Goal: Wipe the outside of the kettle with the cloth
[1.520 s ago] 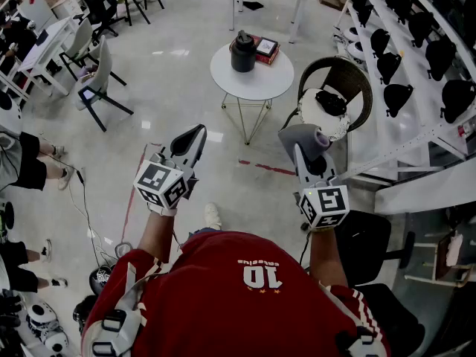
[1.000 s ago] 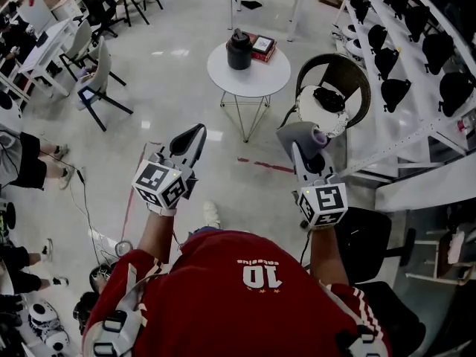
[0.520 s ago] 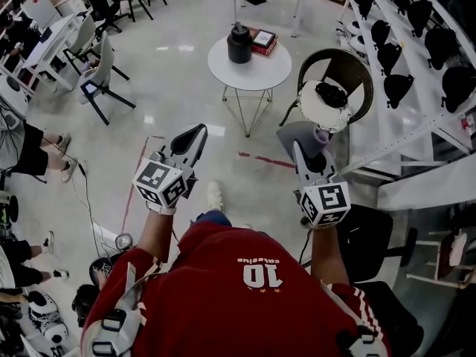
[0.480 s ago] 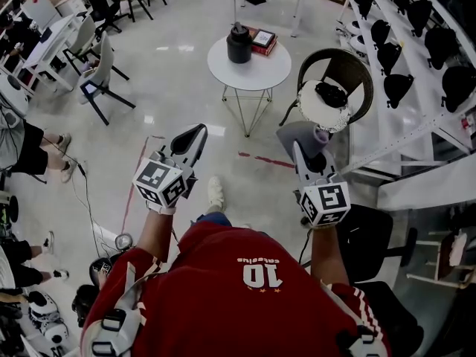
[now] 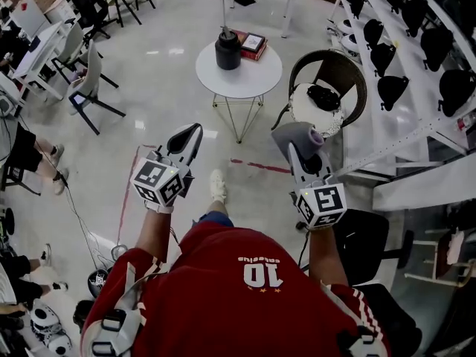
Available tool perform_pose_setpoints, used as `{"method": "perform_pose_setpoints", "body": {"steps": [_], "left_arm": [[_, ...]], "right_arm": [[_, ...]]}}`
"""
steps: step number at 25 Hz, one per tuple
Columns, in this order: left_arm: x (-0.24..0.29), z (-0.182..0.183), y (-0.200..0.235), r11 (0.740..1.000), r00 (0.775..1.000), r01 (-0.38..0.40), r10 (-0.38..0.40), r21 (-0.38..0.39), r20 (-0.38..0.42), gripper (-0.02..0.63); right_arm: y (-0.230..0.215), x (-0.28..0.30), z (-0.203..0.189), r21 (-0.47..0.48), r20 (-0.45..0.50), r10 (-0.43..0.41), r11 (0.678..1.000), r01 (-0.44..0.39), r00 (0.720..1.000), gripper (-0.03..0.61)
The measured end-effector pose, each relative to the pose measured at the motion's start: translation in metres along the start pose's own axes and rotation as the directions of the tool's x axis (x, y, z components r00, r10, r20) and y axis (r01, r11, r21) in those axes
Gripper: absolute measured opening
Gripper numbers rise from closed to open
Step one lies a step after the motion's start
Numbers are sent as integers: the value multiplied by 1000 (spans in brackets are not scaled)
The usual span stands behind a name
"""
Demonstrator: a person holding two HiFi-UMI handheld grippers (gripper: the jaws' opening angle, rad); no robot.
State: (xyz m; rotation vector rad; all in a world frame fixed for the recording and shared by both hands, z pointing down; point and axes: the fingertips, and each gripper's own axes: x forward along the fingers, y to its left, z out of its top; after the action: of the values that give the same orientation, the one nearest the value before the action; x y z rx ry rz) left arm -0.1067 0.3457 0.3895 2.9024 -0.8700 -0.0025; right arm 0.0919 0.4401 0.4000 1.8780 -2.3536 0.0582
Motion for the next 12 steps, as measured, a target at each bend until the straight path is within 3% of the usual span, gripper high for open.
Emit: {"method": "perform_pose_setpoints", "body": {"steps": [12], "left_arm": [[109,22,114,1000,1000,22,-22,19,-1,9]], "right_arm": [[-63,142,17,16,-34,-41,999,41,999,51]]}}
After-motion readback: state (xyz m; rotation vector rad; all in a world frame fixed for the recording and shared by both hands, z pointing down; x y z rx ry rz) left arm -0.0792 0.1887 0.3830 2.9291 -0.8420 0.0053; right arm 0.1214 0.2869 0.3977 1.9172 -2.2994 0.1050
